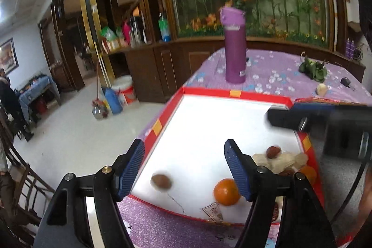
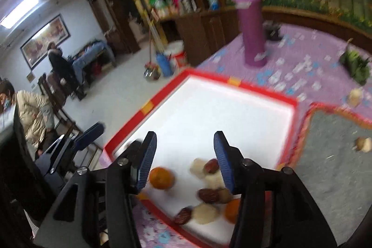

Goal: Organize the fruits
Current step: 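Carry the brown fruit and red date into the white tray and open both grippers, then move both open grippers back over the grey mat, then grasp a brown round fruit with the left gripper while the right gripper grasps a beige round lump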

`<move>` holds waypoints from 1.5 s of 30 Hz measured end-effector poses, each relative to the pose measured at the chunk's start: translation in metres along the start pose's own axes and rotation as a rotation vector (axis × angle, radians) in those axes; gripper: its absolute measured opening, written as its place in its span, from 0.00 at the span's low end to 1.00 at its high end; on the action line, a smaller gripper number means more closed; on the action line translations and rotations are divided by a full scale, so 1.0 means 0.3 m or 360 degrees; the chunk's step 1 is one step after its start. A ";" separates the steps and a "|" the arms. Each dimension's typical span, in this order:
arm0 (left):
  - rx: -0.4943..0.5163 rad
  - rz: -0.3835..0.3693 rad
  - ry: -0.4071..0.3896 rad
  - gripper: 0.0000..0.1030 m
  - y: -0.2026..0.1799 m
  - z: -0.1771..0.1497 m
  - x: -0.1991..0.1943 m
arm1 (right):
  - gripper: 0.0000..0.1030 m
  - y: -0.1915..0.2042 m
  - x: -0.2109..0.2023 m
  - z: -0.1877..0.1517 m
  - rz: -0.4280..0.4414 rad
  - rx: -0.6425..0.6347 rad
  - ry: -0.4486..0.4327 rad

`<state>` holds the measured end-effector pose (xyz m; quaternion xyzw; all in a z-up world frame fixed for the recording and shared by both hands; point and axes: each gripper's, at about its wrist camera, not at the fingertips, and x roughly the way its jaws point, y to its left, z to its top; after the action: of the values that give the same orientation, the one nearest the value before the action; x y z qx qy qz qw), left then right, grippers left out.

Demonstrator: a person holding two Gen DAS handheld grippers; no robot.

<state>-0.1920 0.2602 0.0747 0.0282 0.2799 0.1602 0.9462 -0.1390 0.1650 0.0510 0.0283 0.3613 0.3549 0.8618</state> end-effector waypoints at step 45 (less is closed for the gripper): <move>0.0465 -0.0714 0.0069 0.76 -0.602 0.020 -0.059 | 0.52 -0.904 -0.208 -0.132 -0.0531 0.0202 0.0267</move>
<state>-0.1509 0.0837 0.0632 0.0982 0.3195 -0.0949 0.9377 -0.0346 -0.0851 -0.0235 -0.0073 0.4531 0.1848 0.8721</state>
